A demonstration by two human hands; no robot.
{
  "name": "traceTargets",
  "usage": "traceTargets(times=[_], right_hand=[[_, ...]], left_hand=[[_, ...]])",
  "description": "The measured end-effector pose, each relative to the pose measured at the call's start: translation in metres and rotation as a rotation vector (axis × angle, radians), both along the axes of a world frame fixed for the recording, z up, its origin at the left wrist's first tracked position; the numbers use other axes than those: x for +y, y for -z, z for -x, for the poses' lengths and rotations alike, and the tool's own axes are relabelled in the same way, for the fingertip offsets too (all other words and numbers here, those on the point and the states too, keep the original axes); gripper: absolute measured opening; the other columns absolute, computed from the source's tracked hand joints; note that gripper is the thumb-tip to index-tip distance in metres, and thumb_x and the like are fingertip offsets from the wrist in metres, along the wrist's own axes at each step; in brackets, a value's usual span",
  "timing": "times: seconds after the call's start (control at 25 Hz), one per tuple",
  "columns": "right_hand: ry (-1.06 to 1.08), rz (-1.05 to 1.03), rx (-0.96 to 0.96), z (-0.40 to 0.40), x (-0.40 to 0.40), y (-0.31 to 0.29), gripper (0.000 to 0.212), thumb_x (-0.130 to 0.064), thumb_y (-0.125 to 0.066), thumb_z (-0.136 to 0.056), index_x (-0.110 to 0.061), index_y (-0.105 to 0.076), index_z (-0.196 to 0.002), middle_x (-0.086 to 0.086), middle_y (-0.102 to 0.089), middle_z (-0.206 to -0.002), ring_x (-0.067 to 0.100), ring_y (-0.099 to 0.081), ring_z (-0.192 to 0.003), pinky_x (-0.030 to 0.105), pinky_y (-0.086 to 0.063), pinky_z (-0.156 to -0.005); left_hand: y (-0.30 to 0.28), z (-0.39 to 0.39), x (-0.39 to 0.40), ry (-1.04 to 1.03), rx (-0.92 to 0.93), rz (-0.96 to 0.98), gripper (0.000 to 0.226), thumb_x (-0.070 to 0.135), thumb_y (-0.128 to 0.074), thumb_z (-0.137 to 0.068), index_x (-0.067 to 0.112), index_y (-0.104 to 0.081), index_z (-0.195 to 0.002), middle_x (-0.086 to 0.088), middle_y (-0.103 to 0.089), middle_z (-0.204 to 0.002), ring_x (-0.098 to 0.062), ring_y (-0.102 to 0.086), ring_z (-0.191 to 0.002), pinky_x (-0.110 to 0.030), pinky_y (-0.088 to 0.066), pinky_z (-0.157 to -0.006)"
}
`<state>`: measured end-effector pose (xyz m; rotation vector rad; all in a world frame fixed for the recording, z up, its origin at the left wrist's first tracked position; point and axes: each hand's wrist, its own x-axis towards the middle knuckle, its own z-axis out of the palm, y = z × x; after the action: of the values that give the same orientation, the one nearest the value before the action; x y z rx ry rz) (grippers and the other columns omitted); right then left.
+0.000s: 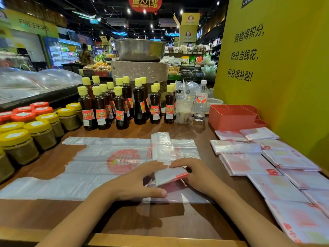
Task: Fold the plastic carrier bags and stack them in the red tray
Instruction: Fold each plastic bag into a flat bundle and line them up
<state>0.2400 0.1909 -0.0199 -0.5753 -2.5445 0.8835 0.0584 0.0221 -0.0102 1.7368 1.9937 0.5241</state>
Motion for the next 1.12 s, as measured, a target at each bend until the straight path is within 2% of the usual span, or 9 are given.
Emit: traceTargets(times=[0.08,0.2,0.36,0.52,0.72,0.84,0.92,1.0,1.12], right_hand=[[-0.015,0.044,0.059,-0.001,-0.003,-0.005,0.024,-0.017,-0.064,-0.096,-0.032,-0.075,-0.111,-0.021,-0.070,-0.111,-0.005,-0.061,-0.104,0.016,-0.048,-0.090],[-0.050,0.127,0.133,-0.002,-0.011,-0.011,0.019,-0.026,-0.062,-0.099,-0.037,-0.076,-0.107,-0.022,-0.073,-0.102,-0.002,-0.065,-0.097,0.014,-0.050,-0.080],[-0.037,0.281,0.213,0.002,-0.015,-0.011,0.016,-0.032,-0.064,-0.098,-0.029,-0.075,-0.110,-0.010,-0.075,-0.103,0.010,-0.070,-0.096,0.032,-0.059,-0.085],[0.002,0.505,0.323,0.004,-0.020,-0.012,0.018,-0.022,-0.069,-0.095,-0.020,-0.069,-0.113,0.000,-0.072,-0.103,0.014,-0.073,-0.084,0.023,-0.058,-0.069],[0.145,0.344,0.245,0.008,-0.013,-0.001,0.023,-0.039,-0.066,-0.096,-0.030,-0.063,-0.117,-0.013,-0.065,-0.115,0.009,-0.068,-0.099,0.031,-0.061,-0.081],[0.154,0.209,0.126,0.007,-0.010,0.001,0.039,-0.040,-0.061,-0.098,-0.031,-0.055,-0.136,-0.016,-0.059,-0.130,0.005,-0.060,-0.115,0.029,-0.055,-0.095],[0.144,0.157,0.050,0.006,-0.011,0.000,0.047,-0.037,-0.059,-0.100,-0.033,-0.047,-0.145,-0.015,-0.056,-0.134,0.006,-0.055,-0.120,0.025,-0.047,-0.101],[0.137,0.126,0.011,0.006,-0.013,0.000,0.050,-0.035,-0.058,-0.100,-0.032,-0.043,-0.148,-0.012,-0.057,-0.135,0.005,-0.053,-0.116,0.020,-0.041,-0.099],[0.133,0.111,0.004,0.005,-0.014,-0.002,0.049,-0.034,-0.058,-0.099,-0.030,-0.045,-0.146,-0.013,-0.058,-0.130,0.004,-0.052,-0.112,0.019,-0.039,-0.097]], left_hand=[[-0.001,0.002,-0.001,-0.031,-0.059,-0.072,0.057,0.067,-0.066,-0.082,0.064,-0.038,-0.131,0.055,-0.029,-0.129,0.027,-0.033,-0.116,-0.007,-0.032,-0.096],[0.000,0.006,0.002,-0.115,-0.102,-0.303,0.024,0.046,-0.061,-0.094,0.047,-0.060,-0.119,0.036,-0.056,-0.115,0.009,-0.053,-0.109,-0.013,-0.045,-0.087],[-0.001,0.004,0.005,-0.220,-0.176,-0.453,0.029,0.052,-0.053,-0.096,0.033,-0.070,-0.111,0.020,-0.067,-0.101,-0.002,-0.062,-0.096,-0.022,-0.053,-0.077],[0.002,0.004,0.009,-0.287,-0.149,-0.431,0.031,0.055,-0.050,-0.096,0.036,-0.073,-0.099,0.021,-0.063,-0.105,0.006,-0.056,-0.099,-0.015,-0.047,-0.075],[-0.001,-0.004,0.012,-0.265,-0.132,-0.391,0.030,0.050,-0.046,-0.099,0.042,-0.068,-0.080,0.021,-0.059,-0.099,0.009,-0.054,-0.093,-0.010,-0.044,-0.071],[0.004,-0.004,0.015,-0.281,-0.175,-0.404,0.017,0.045,-0.056,-0.097,0.036,-0.065,-0.109,0.019,-0.058,-0.112,0.003,-0.060,-0.098,-0.014,-0.051,-0.072],[0.007,-0.002,0.016,-0.334,-0.267,-0.407,0.038,0.040,-0.066,-0.093,0.034,-0.052,-0.128,0.015,-0.058,-0.120,-0.002,-0.063,-0.097,-0.016,-0.055,-0.069],[0.008,-0.001,0.016,-0.348,-0.276,-0.391,0.056,0.037,-0.072,-0.090,0.042,-0.037,-0.133,0.020,-0.055,-0.122,0.000,-0.059,-0.100,-0.011,-0.052,-0.069],[0.009,-0.002,0.017,-0.312,-0.224,-0.376,0.061,0.032,-0.069,-0.092,0.041,-0.037,-0.143,0.021,-0.053,-0.130,0.000,-0.054,-0.108,-0.007,-0.047,-0.077]])
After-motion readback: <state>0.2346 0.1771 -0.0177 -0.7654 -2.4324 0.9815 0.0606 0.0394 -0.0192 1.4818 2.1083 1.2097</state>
